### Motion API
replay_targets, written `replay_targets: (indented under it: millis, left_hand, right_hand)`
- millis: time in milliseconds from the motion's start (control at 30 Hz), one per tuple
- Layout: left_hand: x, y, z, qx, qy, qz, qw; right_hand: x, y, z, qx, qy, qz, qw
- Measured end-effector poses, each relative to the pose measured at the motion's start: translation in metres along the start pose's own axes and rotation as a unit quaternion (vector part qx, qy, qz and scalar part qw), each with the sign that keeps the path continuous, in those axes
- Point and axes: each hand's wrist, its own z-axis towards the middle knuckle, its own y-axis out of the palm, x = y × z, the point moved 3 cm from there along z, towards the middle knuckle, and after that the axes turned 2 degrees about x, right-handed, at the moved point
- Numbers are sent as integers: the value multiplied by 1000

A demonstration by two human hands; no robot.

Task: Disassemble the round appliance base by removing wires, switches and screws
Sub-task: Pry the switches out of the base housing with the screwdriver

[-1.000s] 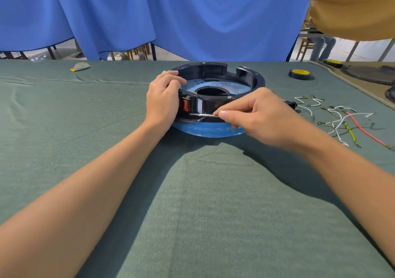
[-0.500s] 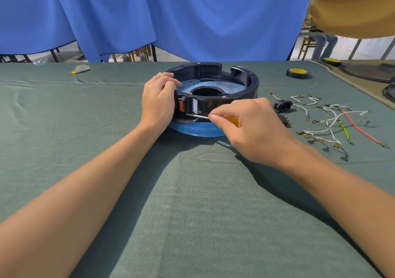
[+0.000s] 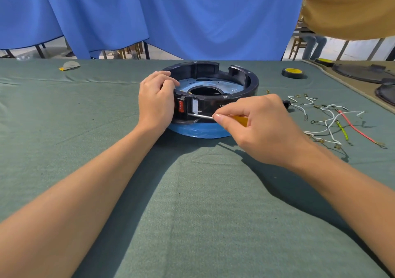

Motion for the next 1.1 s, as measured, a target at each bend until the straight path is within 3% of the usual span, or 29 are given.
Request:
replay_targets:
  millis: [400, 633, 800, 900, 1100]
  left_hand:
    - [1, 1, -2, 6, -8, 17, 1000]
    - [2, 2, -4, 13, -38, -4, 999]
    - [6, 3, -4, 17, -49, -19, 998]
    - [6, 4, -4, 12, -33, -1, 999]
    - [4, 3, -3, 11, -12, 16, 1000]
  right_hand:
    - [1, -1, -1, 14, 51, 21, 998]
    - [25, 7, 7, 5, 197, 105, 975]
    - [40, 10, 16, 8, 248, 127, 960]
    - [45, 13, 18, 10, 245, 125, 961]
    - [37, 5, 13, 51, 169, 4, 984]
